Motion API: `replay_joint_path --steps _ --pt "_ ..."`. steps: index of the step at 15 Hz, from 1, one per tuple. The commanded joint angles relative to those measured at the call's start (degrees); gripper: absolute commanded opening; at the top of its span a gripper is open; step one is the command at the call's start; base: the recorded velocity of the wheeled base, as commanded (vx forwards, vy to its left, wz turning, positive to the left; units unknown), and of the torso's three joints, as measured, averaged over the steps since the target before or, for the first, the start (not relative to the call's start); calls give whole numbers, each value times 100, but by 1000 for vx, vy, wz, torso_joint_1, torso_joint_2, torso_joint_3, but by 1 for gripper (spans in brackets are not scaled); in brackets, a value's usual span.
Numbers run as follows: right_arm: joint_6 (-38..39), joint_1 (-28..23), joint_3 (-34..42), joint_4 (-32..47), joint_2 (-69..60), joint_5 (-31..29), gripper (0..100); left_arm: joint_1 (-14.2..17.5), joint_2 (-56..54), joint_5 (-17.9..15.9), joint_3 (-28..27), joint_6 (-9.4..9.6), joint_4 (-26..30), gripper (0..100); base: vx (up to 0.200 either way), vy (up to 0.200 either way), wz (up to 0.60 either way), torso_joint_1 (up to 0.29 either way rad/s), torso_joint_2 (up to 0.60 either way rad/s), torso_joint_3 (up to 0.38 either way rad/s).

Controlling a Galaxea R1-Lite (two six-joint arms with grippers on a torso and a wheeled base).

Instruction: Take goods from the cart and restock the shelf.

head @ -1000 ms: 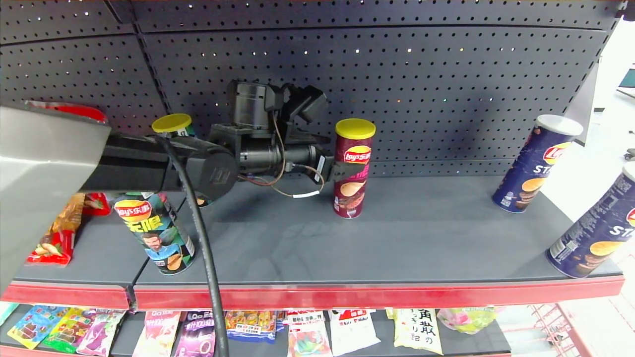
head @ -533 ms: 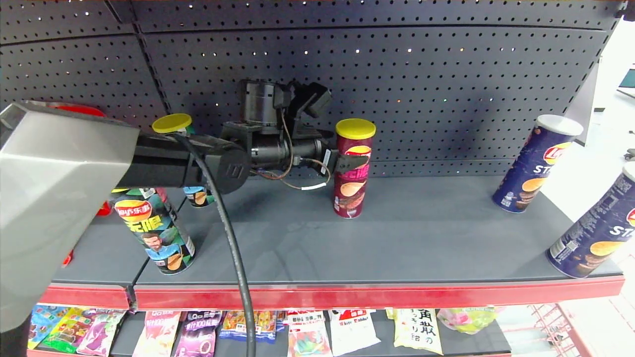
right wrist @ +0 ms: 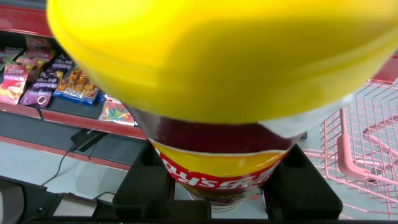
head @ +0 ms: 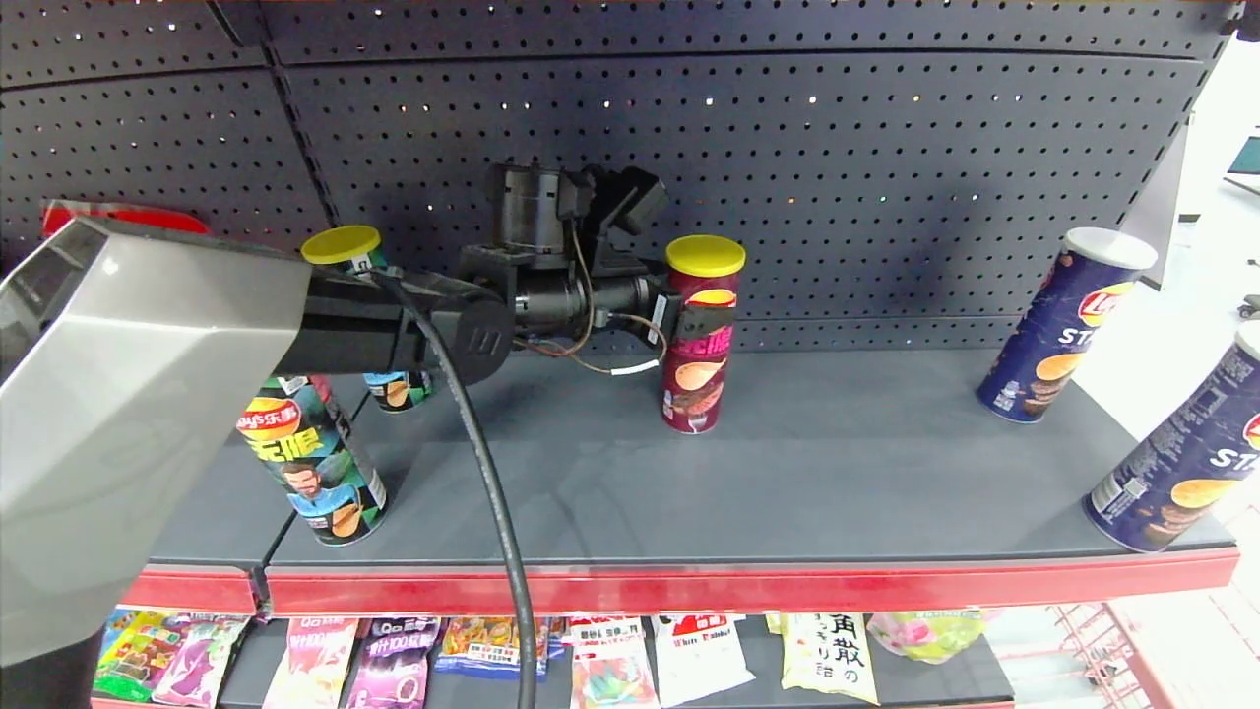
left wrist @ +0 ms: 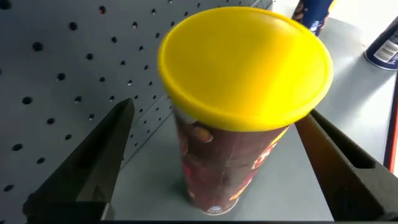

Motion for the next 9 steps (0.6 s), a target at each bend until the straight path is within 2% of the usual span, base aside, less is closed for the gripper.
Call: replay_joint_path --steps 1,9 --pt "-2 4 0 -1 9 1 0 -27 45 27 -22 1 -4 100 0 0 0 0 0 0" --pt "68 4 0 -1 9 -7 0 -124 291 133 -330 -7 -4 100 0 0 0 0 0 0"
